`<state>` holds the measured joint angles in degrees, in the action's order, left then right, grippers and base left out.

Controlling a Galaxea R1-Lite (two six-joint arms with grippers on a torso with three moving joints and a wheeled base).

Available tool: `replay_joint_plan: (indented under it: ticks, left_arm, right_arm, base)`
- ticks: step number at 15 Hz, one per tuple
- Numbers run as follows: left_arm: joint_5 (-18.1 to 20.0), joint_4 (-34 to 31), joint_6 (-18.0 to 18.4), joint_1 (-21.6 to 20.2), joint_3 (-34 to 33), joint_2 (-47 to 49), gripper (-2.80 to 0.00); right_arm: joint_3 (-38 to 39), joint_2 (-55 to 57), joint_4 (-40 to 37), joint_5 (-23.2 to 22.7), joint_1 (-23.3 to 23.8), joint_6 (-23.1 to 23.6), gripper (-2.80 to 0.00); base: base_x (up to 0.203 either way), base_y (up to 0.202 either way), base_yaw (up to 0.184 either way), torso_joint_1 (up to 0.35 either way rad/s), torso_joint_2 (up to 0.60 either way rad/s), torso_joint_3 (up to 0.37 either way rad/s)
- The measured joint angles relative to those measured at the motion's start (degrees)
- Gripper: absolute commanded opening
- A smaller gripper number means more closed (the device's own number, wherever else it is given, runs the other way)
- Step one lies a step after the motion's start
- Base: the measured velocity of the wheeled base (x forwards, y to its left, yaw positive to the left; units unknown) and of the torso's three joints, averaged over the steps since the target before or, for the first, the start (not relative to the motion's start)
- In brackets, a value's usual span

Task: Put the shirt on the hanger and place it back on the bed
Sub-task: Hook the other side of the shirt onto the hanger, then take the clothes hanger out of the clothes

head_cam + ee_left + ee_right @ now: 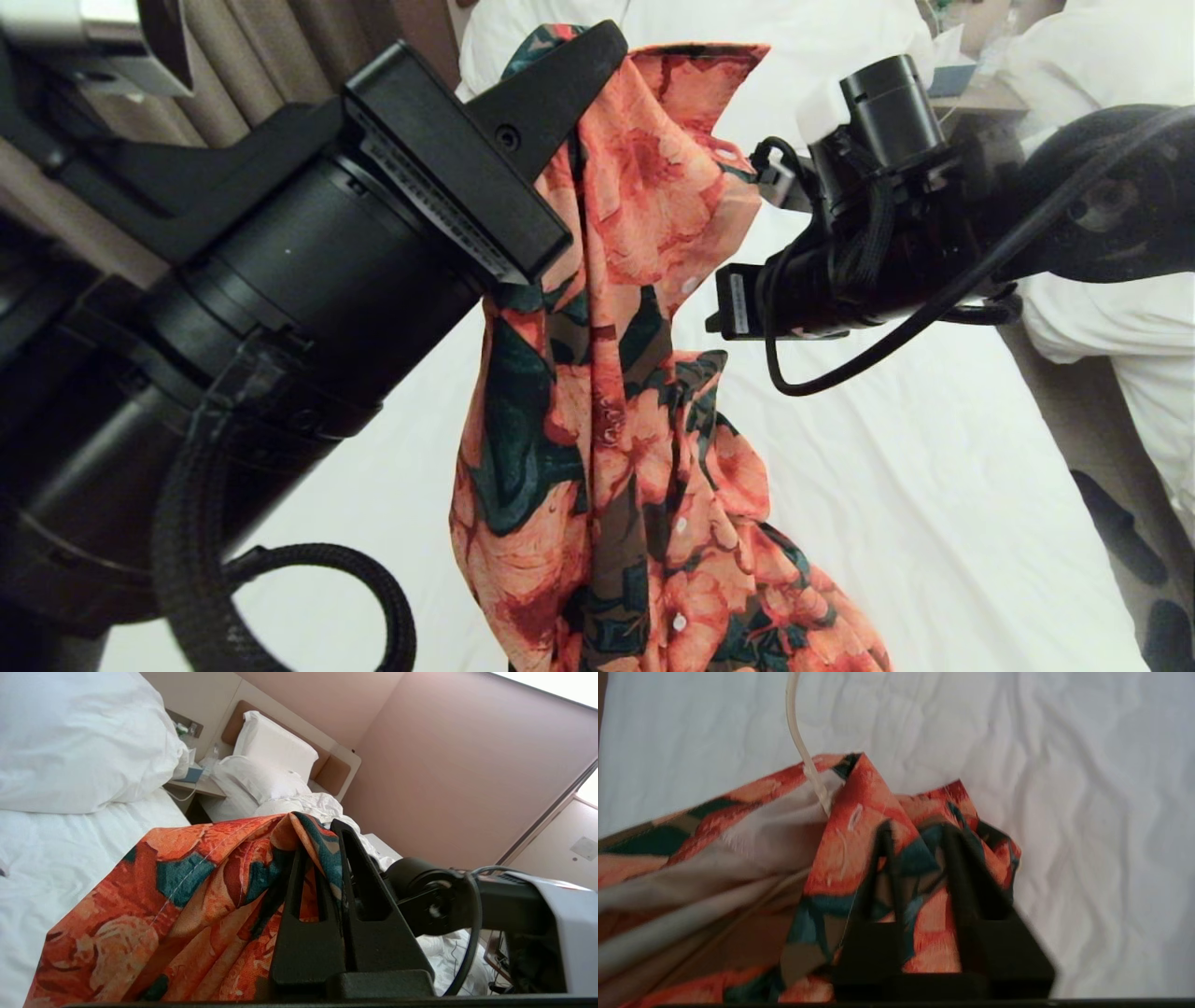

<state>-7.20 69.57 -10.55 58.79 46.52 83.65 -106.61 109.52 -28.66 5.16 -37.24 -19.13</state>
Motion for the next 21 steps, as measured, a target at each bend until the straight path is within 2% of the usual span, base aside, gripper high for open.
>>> replay_joint_plan:
  ticks: [7,17,18,21]
  left_arm:
    - [0.0,0.0,0.0,0.1,0.0,-0.2,-2.8]
    - [0.1,0.0,0.0,0.2,0.0,-0.2,-2.8]
    - [0.1,0.0,0.0,0.2,0.0,-0.2,-2.8]
    - [0.1,0.0,0.0,0.2,0.0,-0.1,-2.8]
  right_arm:
    - [0.0,3.4,7.5,0.1,-0.8,3.4,0.0]
    - [-0.9,7.6,12.1,0.1,-2.4,5.8,0.0]
    - [-1.2,8.2,13.1,0.1,-2.5,6.0,-2.8]
    - [-1.6,9.4,14.3,0.0,-3.2,6.4,-2.8]
  base:
    - [0.0,0.0,0.0,0.0,0.0,0.0]
    - [0.0,0.0,0.0,0.0,0.0,0.0]
    - [0.0,0.0,0.0,0.0,0.0,0.0]
    - [0.0,0.0,0.0,0.0,0.0,0.0]
